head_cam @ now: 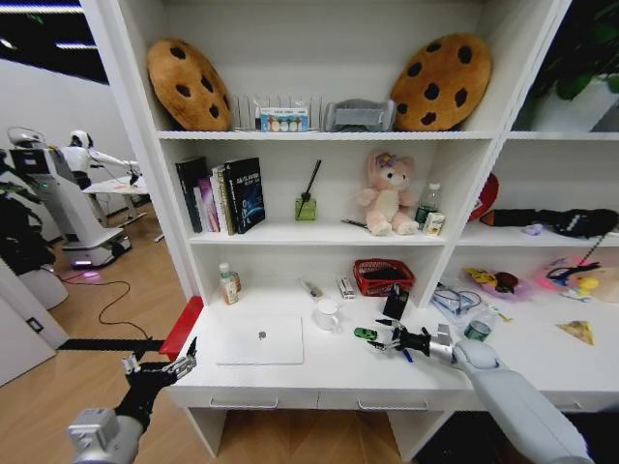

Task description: Organize the objects on the table.

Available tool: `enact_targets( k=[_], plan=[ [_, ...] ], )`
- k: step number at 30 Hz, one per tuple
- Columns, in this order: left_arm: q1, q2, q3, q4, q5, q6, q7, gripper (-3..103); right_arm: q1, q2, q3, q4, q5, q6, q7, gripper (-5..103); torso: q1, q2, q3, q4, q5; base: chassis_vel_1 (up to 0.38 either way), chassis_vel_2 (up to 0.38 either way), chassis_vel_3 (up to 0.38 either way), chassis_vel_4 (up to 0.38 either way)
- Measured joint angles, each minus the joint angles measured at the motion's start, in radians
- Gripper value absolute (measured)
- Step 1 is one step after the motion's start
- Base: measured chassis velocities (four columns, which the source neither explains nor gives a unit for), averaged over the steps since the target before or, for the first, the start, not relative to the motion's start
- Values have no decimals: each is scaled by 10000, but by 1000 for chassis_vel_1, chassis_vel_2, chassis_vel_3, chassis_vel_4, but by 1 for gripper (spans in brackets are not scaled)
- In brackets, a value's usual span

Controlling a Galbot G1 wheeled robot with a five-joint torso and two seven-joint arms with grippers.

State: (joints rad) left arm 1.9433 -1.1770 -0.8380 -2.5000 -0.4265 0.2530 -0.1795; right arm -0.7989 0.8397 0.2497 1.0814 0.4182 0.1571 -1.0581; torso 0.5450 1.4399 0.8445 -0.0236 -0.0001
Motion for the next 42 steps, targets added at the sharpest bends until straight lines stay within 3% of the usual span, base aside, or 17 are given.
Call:
enact_targets(
  k=[5,8,10,12,15,17,21,22,26,42],
  plan=[
    [0,0,0,0,0,0,0,100,547,155,-356,-337,-258,3,31,103,0,0,0,2,0,0,0,0,0],
    [0,0,0,0,0,1,0,100,1044,338,-657,-878,-632,68,-24,93,0,-1,0,4,1,0,0,0,0],
    [0,0,0,0,0,0,0,100,1073,357,-685,-938,-687,75,-61,93,0,-1,0,3,0,0,0,0,0],
    [0,0,0,0,0,1,0,100,1066,396,-715,-1021,-858,85,-181,78,0,-1,0,-1,2,0,0,0,0],
    [0,0,0,0,0,0,0,100,1038,413,-702,-1032,-937,94,-225,78,0,0,0,0,0,0,0,0,0],
    [0,0,0,0,0,0,0,100,921,469,-585,-1034,-999,150,-302,61,-1,0,-3,1,-1,0,0,0,0],
    [0,0,0,0,0,1,0,100,836,489,-512,-1018,-1013,166,-318,56,-2,1,-3,2,-3,0,0,0,0],
    [0,0,0,0,0,0,0,100,772,498,-450,-1002,-1023,180,-322,44,-3,1,-3,2,-2,0,0,0,0],
    [0,0,0,0,0,1,0,100,625,511,-299,-928,-1029,199,-307,36,-3,1,-3,3,-1,0,0,0,0],
    [0,0,0,0,0,1,0,100,-446,33,747,248,-112,178,-216,36,-1,-2,1,1,3,0,0,0,0]
  ],
)
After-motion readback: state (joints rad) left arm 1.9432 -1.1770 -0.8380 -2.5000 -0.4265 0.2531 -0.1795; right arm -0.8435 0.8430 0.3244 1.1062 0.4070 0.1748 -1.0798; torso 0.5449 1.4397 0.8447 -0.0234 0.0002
